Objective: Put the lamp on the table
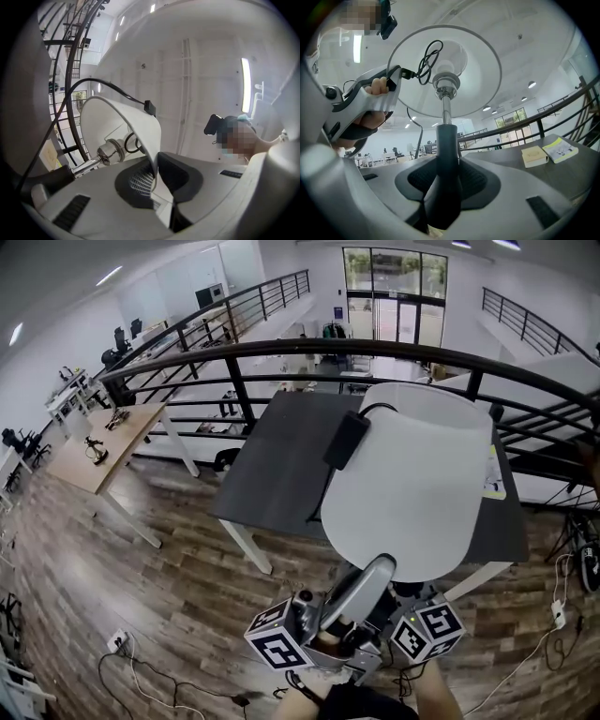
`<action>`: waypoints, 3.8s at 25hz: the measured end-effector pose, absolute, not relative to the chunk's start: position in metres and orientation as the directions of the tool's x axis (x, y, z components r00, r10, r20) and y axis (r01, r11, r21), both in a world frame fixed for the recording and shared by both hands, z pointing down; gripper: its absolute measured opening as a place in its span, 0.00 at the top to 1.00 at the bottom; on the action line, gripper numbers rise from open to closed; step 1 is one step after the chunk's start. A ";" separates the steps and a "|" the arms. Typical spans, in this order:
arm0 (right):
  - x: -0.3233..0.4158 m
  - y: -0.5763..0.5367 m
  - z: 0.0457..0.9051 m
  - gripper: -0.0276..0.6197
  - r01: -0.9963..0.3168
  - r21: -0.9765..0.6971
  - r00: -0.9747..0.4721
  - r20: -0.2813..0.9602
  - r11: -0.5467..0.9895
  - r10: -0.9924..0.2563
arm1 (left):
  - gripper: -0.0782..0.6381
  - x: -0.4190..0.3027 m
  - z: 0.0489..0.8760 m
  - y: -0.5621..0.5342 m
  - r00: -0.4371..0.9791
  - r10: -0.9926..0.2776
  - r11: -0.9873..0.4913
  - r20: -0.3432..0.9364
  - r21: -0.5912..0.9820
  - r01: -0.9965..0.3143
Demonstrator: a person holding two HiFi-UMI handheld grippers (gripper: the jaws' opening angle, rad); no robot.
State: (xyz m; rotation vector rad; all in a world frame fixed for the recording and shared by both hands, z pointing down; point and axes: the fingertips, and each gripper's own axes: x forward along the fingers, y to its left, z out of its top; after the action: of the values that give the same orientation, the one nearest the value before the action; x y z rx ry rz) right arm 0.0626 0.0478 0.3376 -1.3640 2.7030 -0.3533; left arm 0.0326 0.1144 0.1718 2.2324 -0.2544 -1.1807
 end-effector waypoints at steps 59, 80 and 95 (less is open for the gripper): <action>0.024 -0.292 0.372 0.69 -0.848 -0.286 -0.488 0.097 0.445 -0.867 | 0.84 -0.012 0.202 -0.240 0.643 -0.404 -0.738 -0.651 0.647 0.191; 0.069 -0.409 0.400 0.69 -0.817 -0.323 -0.539 0.134 0.478 -0.831 | 0.84 0.040 0.228 -0.361 0.636 -0.468 -0.715 -0.614 0.686 0.135; 0.087 -0.451 0.438 0.69 -0.825 -0.349 -0.521 0.168 0.444 -0.837 | 0.83 0.060 0.264 -0.408 0.657 -0.481 -0.687 -0.581 0.715 0.130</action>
State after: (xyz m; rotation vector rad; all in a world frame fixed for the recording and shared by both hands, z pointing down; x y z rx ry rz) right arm 0.0869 -0.4506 0.4382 -1.5224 2.6449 -0.6130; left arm 0.0602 -0.4079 0.2641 2.1094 -0.2711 -1.0216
